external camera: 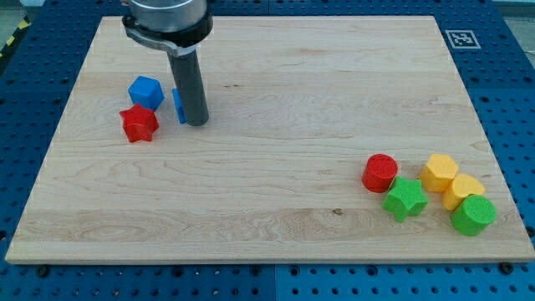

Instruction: Move your arm towards red circle

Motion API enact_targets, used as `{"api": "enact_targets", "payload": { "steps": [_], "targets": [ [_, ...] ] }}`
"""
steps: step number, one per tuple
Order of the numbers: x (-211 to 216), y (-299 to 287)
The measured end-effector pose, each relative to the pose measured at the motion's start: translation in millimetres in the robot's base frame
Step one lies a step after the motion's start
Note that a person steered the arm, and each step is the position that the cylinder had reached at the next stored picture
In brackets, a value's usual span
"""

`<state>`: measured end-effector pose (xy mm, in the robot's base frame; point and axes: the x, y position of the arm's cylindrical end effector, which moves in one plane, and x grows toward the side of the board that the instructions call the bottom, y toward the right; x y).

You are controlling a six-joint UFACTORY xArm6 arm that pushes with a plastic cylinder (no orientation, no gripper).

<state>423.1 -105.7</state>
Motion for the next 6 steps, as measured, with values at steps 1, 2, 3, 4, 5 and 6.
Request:
{"api": "enact_targets", "payload": {
  "steps": [1,2,3,4,5,6],
  "targets": [
    [1,8],
    [10,76],
    [18,159],
    [38,236],
    [74,280],
    [76,280]
  ]
}}
